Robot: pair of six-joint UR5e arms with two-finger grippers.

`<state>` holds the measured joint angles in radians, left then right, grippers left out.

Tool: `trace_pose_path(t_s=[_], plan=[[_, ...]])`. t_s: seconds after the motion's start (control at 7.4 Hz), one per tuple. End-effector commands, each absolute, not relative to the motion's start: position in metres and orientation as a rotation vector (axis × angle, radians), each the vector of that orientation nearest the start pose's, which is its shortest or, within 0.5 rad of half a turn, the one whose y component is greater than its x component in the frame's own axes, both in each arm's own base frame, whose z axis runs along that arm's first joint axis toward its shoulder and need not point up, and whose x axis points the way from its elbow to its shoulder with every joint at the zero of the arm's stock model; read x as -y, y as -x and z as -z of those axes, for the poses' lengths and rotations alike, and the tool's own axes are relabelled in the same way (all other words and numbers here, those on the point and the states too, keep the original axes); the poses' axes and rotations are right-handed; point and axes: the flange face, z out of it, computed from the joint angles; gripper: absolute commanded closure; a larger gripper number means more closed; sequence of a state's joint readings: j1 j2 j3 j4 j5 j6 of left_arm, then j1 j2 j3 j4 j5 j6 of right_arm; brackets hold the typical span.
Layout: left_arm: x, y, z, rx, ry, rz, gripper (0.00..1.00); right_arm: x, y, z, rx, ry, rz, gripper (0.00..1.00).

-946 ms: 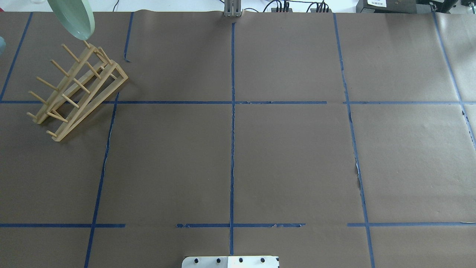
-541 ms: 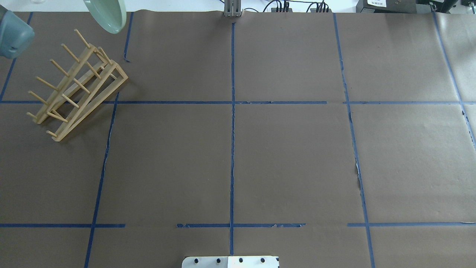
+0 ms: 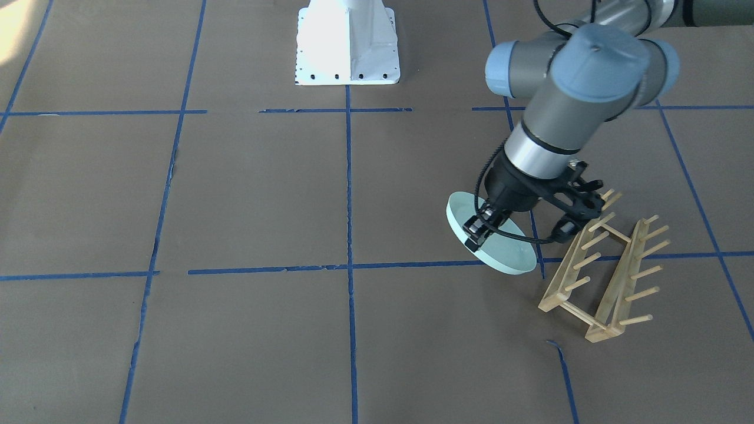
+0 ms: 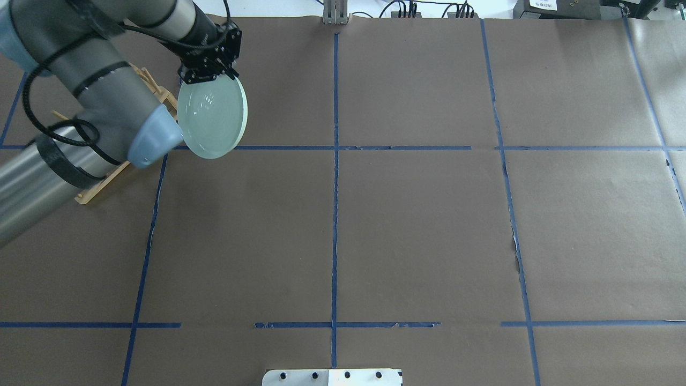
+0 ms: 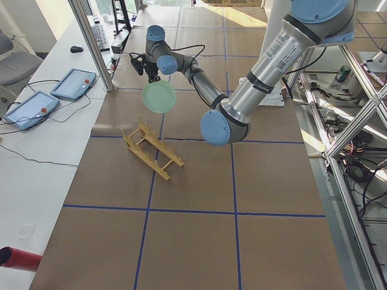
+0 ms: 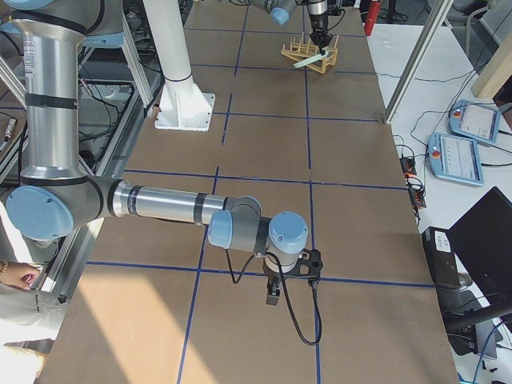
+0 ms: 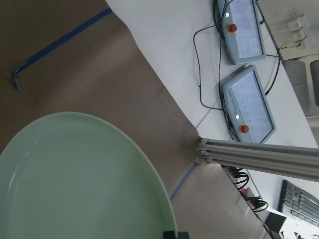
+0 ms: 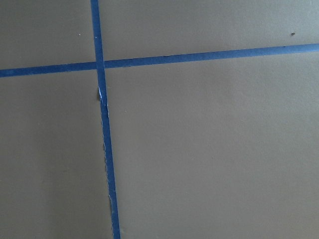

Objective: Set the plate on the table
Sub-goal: 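Carry the plate toward the robot and lower it flat onto the table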

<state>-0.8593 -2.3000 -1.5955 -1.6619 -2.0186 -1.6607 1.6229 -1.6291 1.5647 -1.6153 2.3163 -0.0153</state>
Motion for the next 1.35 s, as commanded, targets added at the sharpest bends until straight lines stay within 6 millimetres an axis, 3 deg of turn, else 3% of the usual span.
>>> trace_pose_path(t_s=[0.0,0.14,0.27,0.41,0.54,0.68,0.81,0.95,1.08,1.22], plan=[[0.517,-0.501,-0.205,-0.637,0.018,0.476,1.00,0.454,-0.090,-0.696,0.748,0.079,-0.076,0.00],[0.489,-0.537,-0.211,-0.556,0.033,0.403,1.00,0.454,-0.090,-0.696,0.748,0.079,-0.076,0.00],[0.475,-0.573,-0.216,-0.505,0.032,0.364,1.00,0.454,-0.090,-0.696,0.748,0.079,-0.076,0.00],[0.467,-0.593,-0.220,-0.476,0.016,0.349,1.00,0.454,-0.090,-0.696,0.748,0.079,-0.076,0.00],[0.465,-0.595,-0.222,-0.473,0.008,0.345,0.94,0.454,-0.090,-0.696,0.748,0.079,-0.076,0.00],[0.464,-0.594,-0.224,-0.474,-0.001,0.310,0.33,0.454,-0.090,-0.696,0.748,0.079,-0.076,0.00],[0.463,-0.587,-0.218,-0.493,-0.013,0.280,0.00,0.454,-0.090,-0.696,0.748,0.079,-0.076,0.00],[0.467,-0.563,-0.202,-0.552,-0.047,0.254,0.00,0.454,-0.090,-0.696,0.748,0.079,-0.076,0.00],[0.482,-0.508,-0.191,-0.633,-0.119,0.228,0.00,0.454,-0.090,-0.696,0.748,0.079,-0.076,0.00],[0.493,-0.464,-0.208,-0.706,-0.151,0.187,0.00,0.454,-0.090,-0.696,0.748,0.079,-0.076,0.00]])
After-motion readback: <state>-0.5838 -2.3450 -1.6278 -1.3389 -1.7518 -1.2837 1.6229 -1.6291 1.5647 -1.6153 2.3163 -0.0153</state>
